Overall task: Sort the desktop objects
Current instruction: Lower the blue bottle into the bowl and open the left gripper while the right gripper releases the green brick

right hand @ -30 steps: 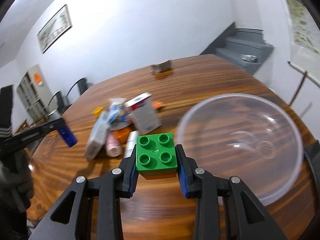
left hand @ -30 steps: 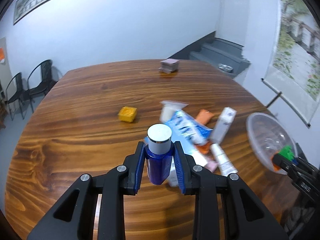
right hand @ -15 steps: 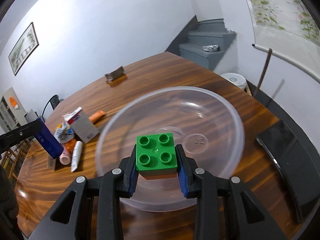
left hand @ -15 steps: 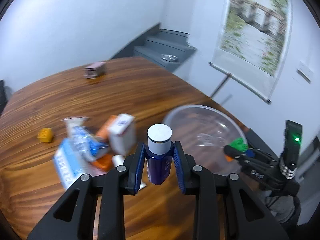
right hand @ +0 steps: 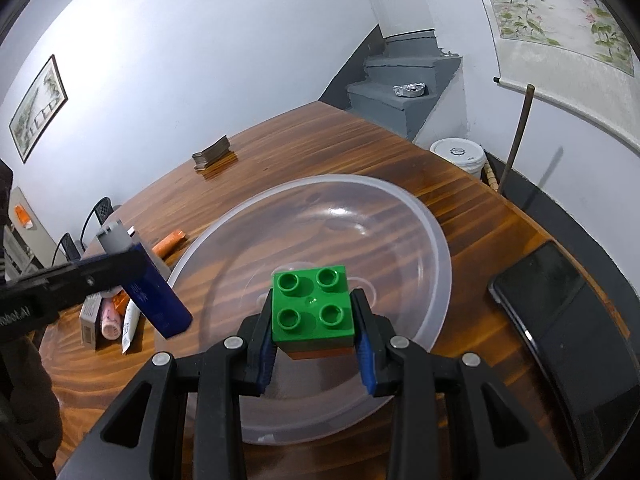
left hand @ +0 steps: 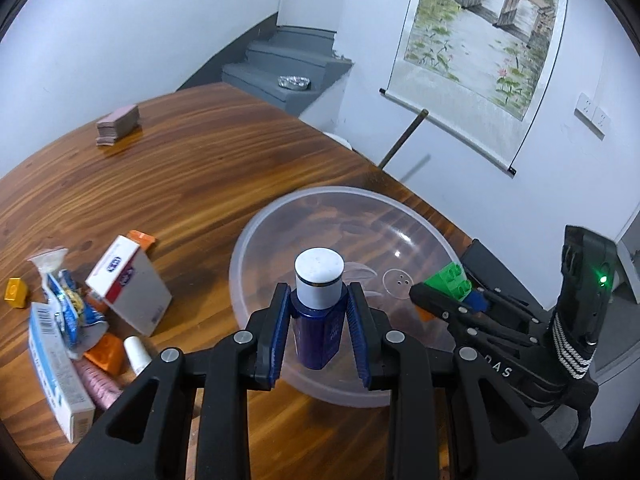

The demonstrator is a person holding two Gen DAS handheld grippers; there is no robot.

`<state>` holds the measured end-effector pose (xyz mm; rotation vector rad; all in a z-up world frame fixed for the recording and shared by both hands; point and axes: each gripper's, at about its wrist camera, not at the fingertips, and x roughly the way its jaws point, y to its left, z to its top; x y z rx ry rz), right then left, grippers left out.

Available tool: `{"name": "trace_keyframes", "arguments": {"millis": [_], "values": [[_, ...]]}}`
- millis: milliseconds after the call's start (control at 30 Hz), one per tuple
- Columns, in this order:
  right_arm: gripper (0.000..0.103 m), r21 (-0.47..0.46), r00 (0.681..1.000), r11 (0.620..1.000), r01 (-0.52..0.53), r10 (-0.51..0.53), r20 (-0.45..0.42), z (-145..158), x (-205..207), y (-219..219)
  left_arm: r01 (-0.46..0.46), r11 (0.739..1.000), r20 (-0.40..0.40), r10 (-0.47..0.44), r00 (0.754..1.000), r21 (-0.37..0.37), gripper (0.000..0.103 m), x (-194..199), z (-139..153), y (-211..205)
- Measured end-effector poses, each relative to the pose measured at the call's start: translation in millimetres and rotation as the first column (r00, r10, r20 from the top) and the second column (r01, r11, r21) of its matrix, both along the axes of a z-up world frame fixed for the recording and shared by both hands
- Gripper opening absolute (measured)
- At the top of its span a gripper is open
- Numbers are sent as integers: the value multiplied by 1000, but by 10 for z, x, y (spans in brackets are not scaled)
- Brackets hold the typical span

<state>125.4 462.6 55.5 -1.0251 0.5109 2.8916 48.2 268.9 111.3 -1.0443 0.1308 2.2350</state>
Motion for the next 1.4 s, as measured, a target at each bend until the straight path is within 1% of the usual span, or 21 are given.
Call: {"name": "trace_keyframes", "arguments": {"millis": [167,333,467,733,933,1133,1400], "values": [[37,-1,1000,1000,15,-15,4,2,-71,64,11,1000,48,-10,999,-13,31,-132,-131,103],[37,-12,999,999,33,-33,-10,10,-124,106,39,999,88,-41,995,22,32,-266,-209,196],[37,-23,999,999,46,-47,-23,20,-157,149,38,999,79,-40,996,26,32,-337,-224,226],[38,-57,996,996,73,-76,-51,30,-158,222,21,998,79,-26,997,66,32,-534,-258,266],[39,-67,996,996,60,-64,-67,39,-145,207,26,996,52,-31,998,84,32,-611,-162,328],[39,-79,995,995,55,-61,-73,36,-132,218,-11,997,40,8,999,75,32,-667,-139,317],[39,-91,994,994,61,-68,-80,33,-100,243,-31,997,26,29,999,73,32,-748,-118,301]]}}
